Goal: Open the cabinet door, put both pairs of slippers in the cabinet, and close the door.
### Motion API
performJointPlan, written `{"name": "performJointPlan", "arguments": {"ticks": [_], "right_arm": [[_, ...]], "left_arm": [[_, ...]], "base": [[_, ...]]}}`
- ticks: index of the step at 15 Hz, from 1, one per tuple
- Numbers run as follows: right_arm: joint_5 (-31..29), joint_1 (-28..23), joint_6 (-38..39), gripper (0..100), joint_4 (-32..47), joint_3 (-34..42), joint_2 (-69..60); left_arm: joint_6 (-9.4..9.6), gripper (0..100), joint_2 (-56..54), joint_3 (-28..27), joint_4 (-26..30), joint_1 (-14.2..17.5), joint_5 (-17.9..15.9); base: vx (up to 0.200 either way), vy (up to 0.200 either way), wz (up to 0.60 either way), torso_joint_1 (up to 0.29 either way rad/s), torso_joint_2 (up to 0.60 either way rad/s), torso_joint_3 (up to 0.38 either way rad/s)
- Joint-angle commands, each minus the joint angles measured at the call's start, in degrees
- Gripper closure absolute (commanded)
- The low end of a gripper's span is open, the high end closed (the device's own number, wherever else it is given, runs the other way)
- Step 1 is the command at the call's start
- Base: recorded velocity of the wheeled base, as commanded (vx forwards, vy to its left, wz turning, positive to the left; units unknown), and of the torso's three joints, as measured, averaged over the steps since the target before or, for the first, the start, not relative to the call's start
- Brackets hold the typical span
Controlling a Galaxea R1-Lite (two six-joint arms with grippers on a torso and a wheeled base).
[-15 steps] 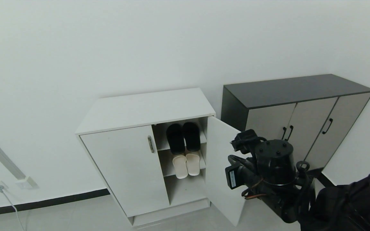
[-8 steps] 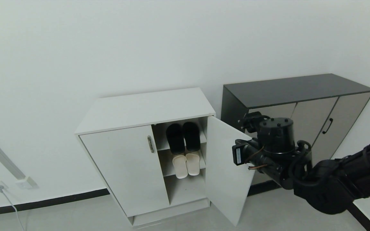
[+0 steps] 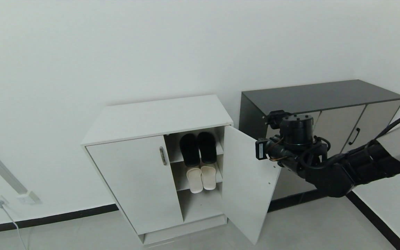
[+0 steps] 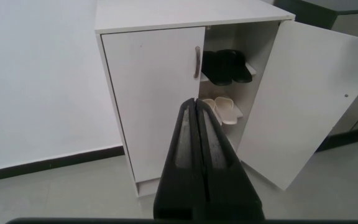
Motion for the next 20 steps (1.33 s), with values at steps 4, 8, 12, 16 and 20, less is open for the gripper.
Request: {"name": "performJointPlan", "arguments": {"ticks": [4,8,12,16,20], "right_arm": [[0.2,-4.8,0.0,100,-0.1,-5.4,8.0],[0.5,-5.9,0.0,100,-0.1,-7.6,10.3],[0.5,-7.0,0.0,100,0.1,-8.5,11.1],[0.5,-6.6,0.0,100,0.3,-8.3,11.0],[0.5,-3.3,0.0,100,0.2,-5.0,8.6]], "left_arm": [[-0.02,100,0.1,0.0,0.0,0.0,0.0],[-0.02,100,0.1,0.0,0.0,0.0,0.0],[-0.02,100,0.1,0.0,0.0,0.0,0.0],[-0.02,100,0.1,0.0,0.0,0.0,0.0],[-0.02,100,0.1,0.0,0.0,0.0,0.0]], "base": [[0.000,0.000,0.00,0.000,0.00,0.000],[0.000,0.000,0.00,0.000,0.00,0.000],[0.000,0.000,0.00,0.000,0.00,0.000],[0.000,0.000,0.00,0.000,0.00,0.000],[0.000,0.000,0.00,0.000,0.00,0.000]]}}
